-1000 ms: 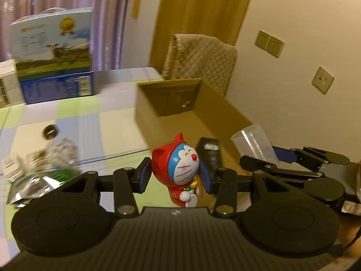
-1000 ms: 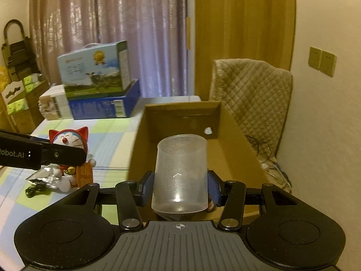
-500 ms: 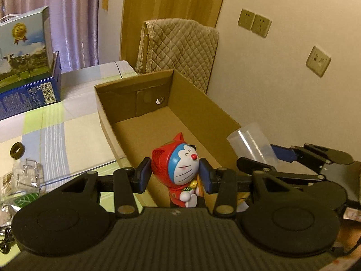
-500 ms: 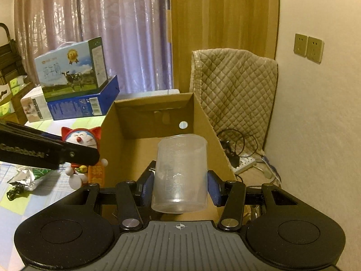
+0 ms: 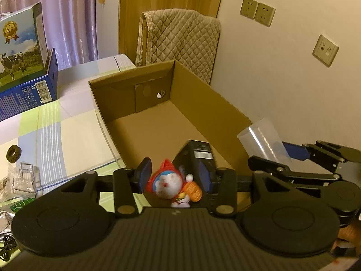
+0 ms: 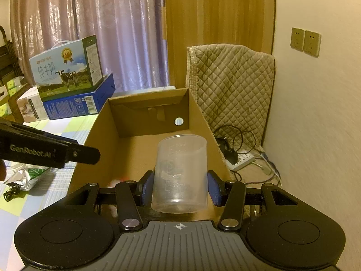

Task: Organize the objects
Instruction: 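Lower the Doraemon figure into the cardboard box and open the left gripper, then lower the clear cup into the cardboard box and open the right gripper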

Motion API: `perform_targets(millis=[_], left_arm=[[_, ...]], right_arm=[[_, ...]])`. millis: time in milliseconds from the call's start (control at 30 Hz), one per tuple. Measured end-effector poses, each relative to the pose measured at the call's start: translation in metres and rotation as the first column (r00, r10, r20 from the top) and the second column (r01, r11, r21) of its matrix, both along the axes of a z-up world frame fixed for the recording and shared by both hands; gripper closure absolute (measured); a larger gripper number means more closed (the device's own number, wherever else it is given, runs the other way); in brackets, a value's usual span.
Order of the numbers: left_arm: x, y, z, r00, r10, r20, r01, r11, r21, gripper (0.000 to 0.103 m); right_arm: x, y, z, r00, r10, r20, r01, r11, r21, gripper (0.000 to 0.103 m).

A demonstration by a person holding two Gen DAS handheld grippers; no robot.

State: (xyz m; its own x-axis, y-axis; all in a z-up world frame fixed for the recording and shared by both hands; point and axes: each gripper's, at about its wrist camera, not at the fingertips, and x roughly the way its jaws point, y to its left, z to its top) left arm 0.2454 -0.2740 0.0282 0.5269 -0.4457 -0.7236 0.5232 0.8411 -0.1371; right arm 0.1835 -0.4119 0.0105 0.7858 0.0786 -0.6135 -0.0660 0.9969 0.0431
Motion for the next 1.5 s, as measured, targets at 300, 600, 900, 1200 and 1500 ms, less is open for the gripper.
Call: perform_targets(millis=[300, 600, 900, 1200, 1500], left_arm=[[-0.005, 0.009, 0.012, 1.000, 0.012, 0.019, -0.012, 1.000, -0.009, 0.059], [-0.002, 0.024, 0.014, 0.999, 0.044, 0.025, -0.043, 0.999, -0.019, 0.054], [-0.003, 0.037, 0.013, 0.998, 0.061, 0.022, -0.060, 0.998, -0.021, 0.052], [-0.012, 0.048, 0.017, 0.997, 0.069, 0.020, -0.068, 0.997, -0.036, 0.048], [-0.037, 0.083, 0.033, 0.993, 0.112, 0.045, -0.110, 0.993, -0.052, 0.039]], right_arm=[[0.001, 0.007, 0.000, 1.000, 0.014, -0.003, -0.014, 1.000, 0.004, 0.056], [0.011, 0.005, 0.001, 0.999, 0.027, 0.021, -0.029, 0.995, 0.099, 0.055], [0.009, 0.001, 0.000, 1.000, 0.007, -0.001, -0.007, 0.994, 0.112, 0.049], [-0.004, 0.009, 0.017, 1.000, 0.018, 0.008, -0.019, 0.994, 0.112, 0.049], [-0.023, 0.038, 0.041, 0.998, 0.061, 0.033, -0.065, 0.991, 0.117, 0.049]])
